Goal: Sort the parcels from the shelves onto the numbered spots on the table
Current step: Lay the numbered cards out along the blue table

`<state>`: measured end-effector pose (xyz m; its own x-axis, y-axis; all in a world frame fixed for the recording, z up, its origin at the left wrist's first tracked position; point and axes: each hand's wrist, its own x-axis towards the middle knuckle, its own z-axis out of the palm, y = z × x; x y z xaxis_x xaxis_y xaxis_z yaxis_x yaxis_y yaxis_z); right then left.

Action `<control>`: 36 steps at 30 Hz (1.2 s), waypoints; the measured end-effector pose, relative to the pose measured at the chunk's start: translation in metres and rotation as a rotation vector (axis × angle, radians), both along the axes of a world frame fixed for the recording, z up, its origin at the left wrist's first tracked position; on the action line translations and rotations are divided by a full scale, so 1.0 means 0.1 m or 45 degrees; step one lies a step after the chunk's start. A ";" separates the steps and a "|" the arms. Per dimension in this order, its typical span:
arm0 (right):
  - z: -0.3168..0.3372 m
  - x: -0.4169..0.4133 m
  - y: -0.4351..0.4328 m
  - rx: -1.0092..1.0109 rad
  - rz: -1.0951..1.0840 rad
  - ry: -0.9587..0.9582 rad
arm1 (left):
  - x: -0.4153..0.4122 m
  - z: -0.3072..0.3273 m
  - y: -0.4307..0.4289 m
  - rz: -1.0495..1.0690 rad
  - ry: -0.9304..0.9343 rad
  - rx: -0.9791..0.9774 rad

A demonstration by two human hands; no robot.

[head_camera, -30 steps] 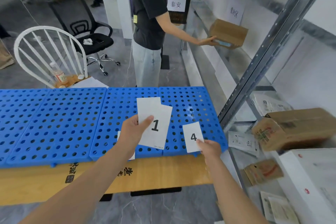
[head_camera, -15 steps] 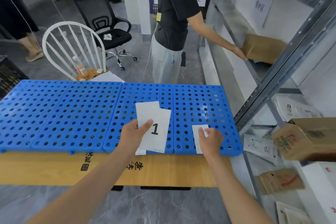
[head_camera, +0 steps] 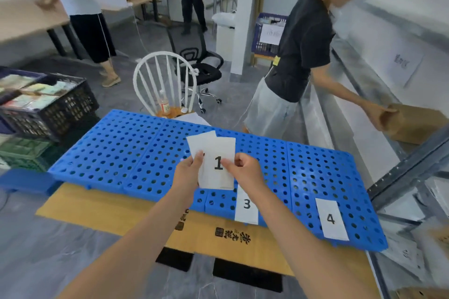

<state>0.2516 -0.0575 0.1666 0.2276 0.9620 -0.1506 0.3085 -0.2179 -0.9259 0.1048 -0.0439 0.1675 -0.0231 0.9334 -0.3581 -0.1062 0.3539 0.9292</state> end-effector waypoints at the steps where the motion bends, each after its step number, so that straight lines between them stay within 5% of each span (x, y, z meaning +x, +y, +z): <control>1: 0.01 -0.18 0.05 0.003 0.007 -0.021 | -0.20 0.01 0.05 -0.005 -0.008 -0.008; 22: -0.33 -3.28 1.19 -0.206 0.133 0.292 | -3.97 -0.54 0.66 0.395 0.152 -0.073; 26: -0.65 -3.64 1.44 -0.325 0.110 0.261 | -4.37 -0.46 0.90 0.561 0.079 -0.014; 36: -1.41 -4.21 2.30 -0.468 0.049 0.143 | -4.82 -0.53 1.90 0.475 0.216 -0.016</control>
